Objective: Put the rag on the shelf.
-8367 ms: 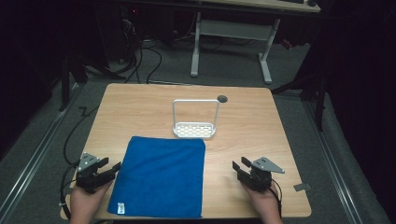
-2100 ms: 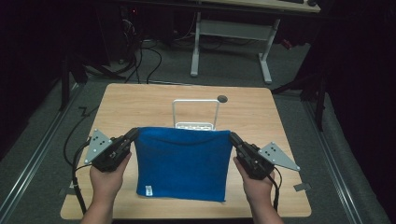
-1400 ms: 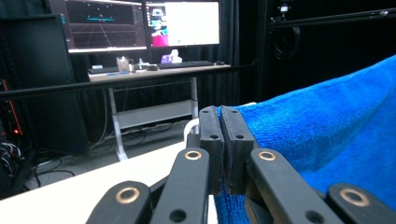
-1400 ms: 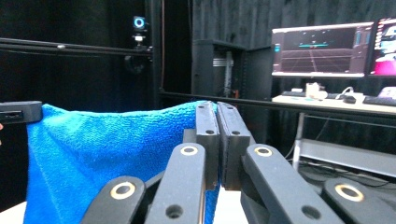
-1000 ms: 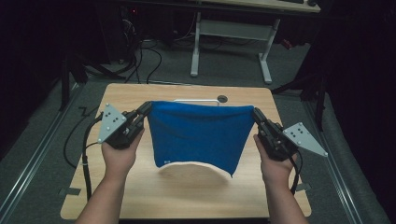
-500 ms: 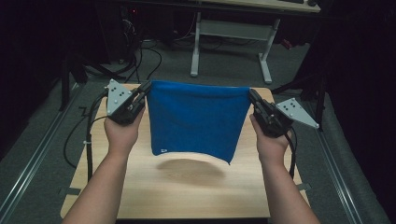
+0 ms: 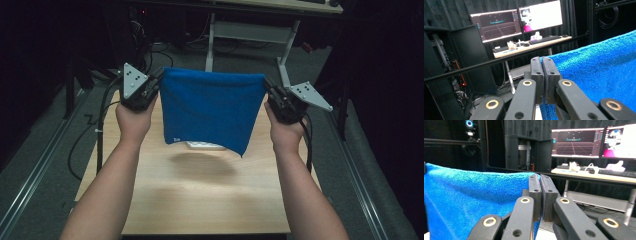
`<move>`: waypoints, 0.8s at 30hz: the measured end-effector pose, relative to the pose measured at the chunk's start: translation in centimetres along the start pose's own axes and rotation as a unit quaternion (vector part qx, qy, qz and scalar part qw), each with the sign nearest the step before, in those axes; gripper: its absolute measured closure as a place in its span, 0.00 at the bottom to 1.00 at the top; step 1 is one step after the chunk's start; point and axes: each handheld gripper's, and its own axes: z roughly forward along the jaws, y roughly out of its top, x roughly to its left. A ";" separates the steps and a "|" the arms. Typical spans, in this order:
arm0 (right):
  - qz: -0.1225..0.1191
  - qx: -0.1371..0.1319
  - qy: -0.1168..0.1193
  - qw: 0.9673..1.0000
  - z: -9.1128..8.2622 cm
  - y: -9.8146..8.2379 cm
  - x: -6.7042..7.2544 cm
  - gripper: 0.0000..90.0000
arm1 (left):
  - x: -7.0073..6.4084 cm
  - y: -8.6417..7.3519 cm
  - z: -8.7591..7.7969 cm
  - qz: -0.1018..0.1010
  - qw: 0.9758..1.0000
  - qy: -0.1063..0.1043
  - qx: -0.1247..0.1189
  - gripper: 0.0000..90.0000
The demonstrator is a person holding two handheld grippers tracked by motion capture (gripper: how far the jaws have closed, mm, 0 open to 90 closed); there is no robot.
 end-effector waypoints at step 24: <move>-0.054 0.082 -0.031 0.995 7.9 -1.0 -1.9 0.99 | 2.2 -2.7 6.7 -0.002 0.996 0.016 0.091 0.98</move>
